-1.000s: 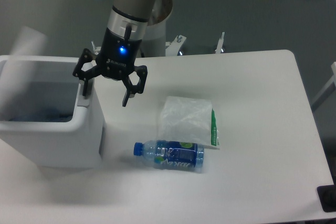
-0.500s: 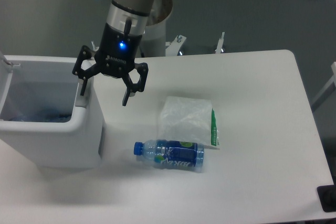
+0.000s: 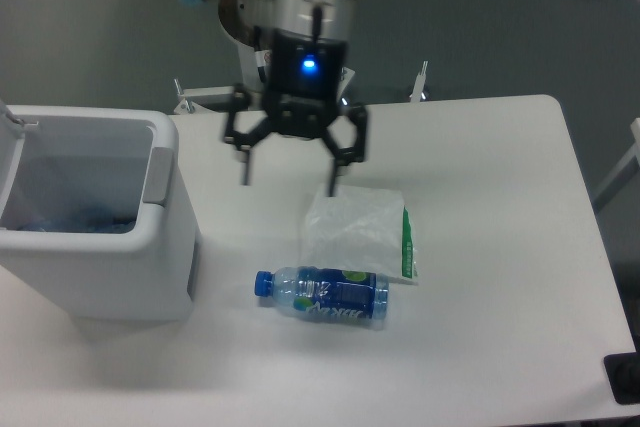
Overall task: Open the trash can
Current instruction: 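Withdraw the gripper away from the opened trash can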
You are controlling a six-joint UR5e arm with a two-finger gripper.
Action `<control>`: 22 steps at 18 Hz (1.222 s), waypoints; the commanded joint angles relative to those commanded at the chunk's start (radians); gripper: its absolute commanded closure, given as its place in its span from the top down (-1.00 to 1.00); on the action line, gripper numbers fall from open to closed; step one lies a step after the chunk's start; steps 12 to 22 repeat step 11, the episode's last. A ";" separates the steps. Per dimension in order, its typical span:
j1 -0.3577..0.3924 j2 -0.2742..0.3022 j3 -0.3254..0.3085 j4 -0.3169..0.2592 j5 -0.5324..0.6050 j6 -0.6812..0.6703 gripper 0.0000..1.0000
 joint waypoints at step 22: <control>0.144 -0.257 -0.022 0.008 0.281 0.528 1.00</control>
